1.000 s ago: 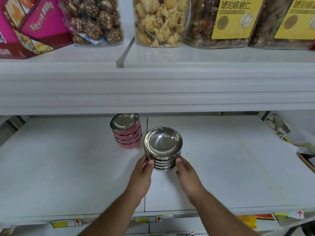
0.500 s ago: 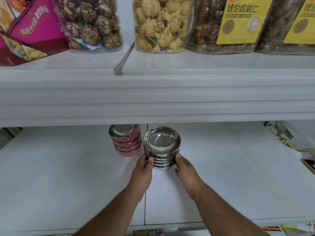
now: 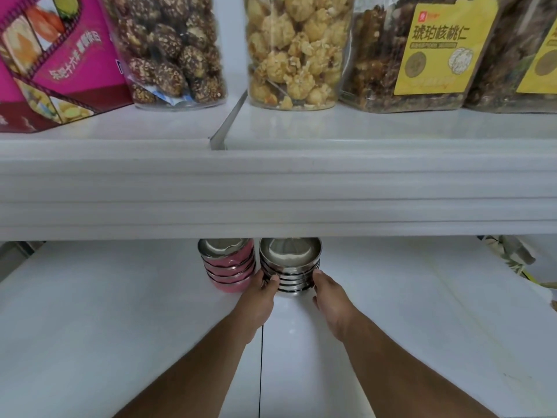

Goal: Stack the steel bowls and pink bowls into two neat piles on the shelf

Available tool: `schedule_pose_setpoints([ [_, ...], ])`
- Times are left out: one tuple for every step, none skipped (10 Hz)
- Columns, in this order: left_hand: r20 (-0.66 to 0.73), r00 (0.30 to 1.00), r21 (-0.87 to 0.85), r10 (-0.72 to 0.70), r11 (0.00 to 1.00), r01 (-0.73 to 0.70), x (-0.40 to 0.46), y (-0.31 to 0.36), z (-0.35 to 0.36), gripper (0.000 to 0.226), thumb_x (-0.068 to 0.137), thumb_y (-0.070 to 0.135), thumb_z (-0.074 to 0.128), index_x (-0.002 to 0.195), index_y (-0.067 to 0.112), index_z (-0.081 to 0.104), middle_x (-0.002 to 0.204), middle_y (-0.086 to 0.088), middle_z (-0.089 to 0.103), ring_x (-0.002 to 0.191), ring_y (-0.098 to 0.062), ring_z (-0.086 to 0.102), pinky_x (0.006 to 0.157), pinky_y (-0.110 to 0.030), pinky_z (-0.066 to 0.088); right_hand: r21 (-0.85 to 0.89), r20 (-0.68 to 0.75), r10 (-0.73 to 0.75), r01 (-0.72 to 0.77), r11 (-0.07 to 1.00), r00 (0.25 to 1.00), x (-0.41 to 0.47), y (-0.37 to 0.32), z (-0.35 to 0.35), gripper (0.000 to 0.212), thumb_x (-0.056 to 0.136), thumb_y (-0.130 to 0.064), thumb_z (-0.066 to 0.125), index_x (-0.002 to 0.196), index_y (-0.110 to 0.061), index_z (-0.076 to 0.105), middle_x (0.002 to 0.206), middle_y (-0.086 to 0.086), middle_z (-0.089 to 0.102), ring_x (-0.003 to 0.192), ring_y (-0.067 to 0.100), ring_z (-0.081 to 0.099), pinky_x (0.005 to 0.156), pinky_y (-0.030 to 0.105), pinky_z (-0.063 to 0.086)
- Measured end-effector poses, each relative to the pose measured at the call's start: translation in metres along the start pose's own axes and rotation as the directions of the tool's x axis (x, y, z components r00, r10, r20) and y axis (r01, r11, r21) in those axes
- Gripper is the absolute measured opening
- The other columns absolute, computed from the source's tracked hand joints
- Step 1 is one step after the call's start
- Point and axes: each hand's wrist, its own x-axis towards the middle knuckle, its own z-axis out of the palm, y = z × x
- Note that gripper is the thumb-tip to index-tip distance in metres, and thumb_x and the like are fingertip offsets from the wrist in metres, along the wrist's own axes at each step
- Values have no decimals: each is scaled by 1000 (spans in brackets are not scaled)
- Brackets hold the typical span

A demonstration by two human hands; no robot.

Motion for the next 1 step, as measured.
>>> schedule_pose_setpoints([
  [21, 999, 46, 31, 998, -32, 2, -4, -3, 53, 99, 43, 48, 150, 44, 33, 145, 22, 41, 143, -12, 37, 119, -45, 31, -37, -14, 22, -22, 999, 1000, 2, 0, -1, 44, 106, -38, 33, 141, -21, 53, 135, -3, 54, 124, 15, 47, 118, 40, 32],
])
